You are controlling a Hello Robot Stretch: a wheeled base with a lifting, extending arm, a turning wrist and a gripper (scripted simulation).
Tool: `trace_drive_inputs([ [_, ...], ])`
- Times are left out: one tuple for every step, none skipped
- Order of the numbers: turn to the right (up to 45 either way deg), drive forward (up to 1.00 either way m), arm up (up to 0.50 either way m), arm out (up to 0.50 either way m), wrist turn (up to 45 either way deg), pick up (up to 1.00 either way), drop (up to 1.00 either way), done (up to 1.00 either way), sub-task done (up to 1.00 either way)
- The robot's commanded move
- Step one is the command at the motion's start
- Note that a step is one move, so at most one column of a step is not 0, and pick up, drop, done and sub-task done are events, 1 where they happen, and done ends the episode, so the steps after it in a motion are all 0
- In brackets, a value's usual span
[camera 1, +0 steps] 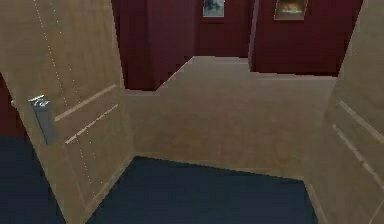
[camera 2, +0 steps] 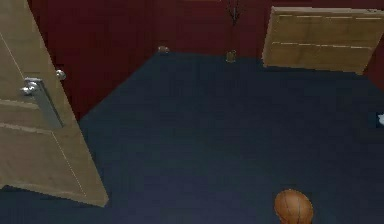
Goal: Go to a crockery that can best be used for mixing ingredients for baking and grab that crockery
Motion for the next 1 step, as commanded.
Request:
trace_drive_inputs([
  [0.0, 1.0, 0.0, 0.0, 0.0, 0.0, 0.0, 0.0, 0.0],
])
